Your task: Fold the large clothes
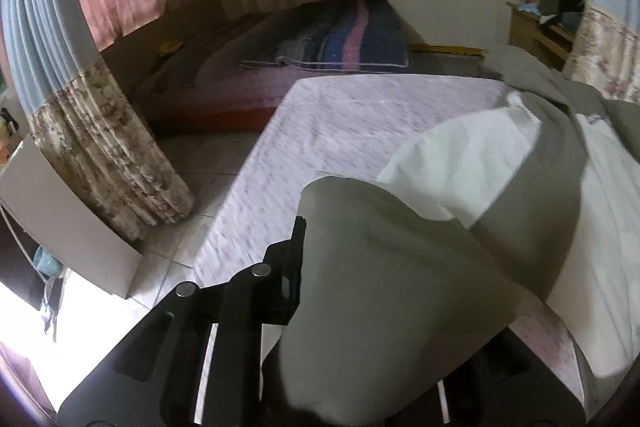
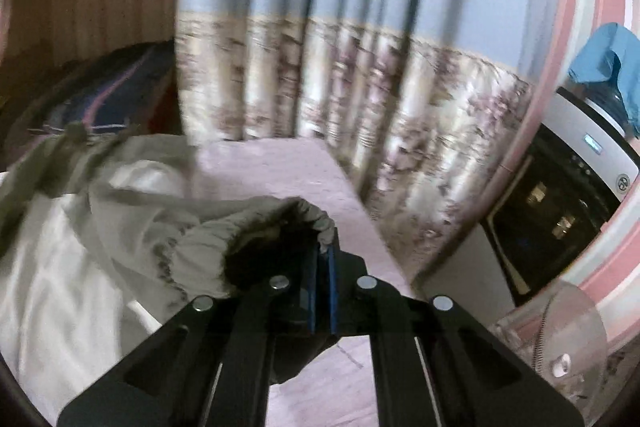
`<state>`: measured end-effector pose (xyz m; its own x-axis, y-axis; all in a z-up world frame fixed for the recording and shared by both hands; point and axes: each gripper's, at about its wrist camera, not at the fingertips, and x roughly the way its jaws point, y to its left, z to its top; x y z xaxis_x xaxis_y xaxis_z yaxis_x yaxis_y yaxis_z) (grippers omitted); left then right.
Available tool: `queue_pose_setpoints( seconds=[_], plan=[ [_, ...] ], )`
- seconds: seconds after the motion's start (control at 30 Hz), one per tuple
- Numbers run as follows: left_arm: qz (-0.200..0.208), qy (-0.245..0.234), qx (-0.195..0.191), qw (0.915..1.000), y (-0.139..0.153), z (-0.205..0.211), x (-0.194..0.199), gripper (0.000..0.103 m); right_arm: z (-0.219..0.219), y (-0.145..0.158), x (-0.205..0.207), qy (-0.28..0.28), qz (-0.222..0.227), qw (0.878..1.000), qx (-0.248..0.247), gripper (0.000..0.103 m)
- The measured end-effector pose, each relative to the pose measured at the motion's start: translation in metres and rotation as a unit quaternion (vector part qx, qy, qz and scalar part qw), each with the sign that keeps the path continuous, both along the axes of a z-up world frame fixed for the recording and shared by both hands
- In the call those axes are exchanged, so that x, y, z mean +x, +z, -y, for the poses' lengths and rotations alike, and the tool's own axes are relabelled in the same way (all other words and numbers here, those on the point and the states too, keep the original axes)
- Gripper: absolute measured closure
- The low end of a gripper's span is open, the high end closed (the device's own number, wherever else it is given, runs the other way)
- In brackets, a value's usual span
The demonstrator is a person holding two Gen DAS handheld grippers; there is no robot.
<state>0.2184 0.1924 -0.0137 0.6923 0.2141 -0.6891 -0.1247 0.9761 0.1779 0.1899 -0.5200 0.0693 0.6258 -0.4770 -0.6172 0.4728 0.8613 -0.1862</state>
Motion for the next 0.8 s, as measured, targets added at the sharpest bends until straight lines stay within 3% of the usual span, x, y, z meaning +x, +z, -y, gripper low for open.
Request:
queue_pose_setpoints(
  seconds=[0.13, 0.3, 0.4, 0.47, 0.6, 0.67, 0.73, 0.8],
  plan=[
    [0.0, 0.042, 0.006, 0.9991, 0.008, -0.031, 0.03, 0.091, 0.056, 0.009, 0.008, -0.069, 0.006, 0.997, -0.026, 0.099],
    [0.011, 0.122, 0.0, 0.9925, 0.026, -0.098, 0.053, 0.091, 0.142, 0.011, 0.027, -0.148, -0.011, 0.989, -0.005, 0.099],
    [0.012, 0.135, -0.018, 0.9906, 0.034, -0.126, 0.063, 0.09, 0.154, -0.002, 0.043, -0.168, -0.037, 0.985, -0.024, 0.099],
    [0.002, 0.142, -0.009, 0.9898, 0.032, -0.131, 0.069, 0.089, 0.155, -0.014, 0.053, -0.17, -0.053, 0.984, -0.022, 0.099],
    [0.005, 0.142, -0.007, 0.9898, 0.028, -0.13, 0.062, 0.089, 0.134, -0.023, 0.054, -0.148, -0.035, 0.988, -0.021, 0.099],
    [0.009, 0.142, -0.024, 0.9896, 0.032, -0.138, 0.057, 0.089, 0.127, -0.014, 0.053, -0.142, -0.026, 0.989, -0.027, 0.099],
    [0.016, 0.14, -0.049, 0.9888, 0.043, -0.153, 0.052, 0.089, 0.123, 0.009, 0.052, -0.138, -0.009, 0.99, -0.027, 0.099],
    [0.021, 0.141, -0.046, 0.9888, 0.052, -0.154, 0.05, 0.089, 0.119, 0.041, 0.049, -0.135, 0.018, 0.99, -0.031, 0.099]
  ],
)
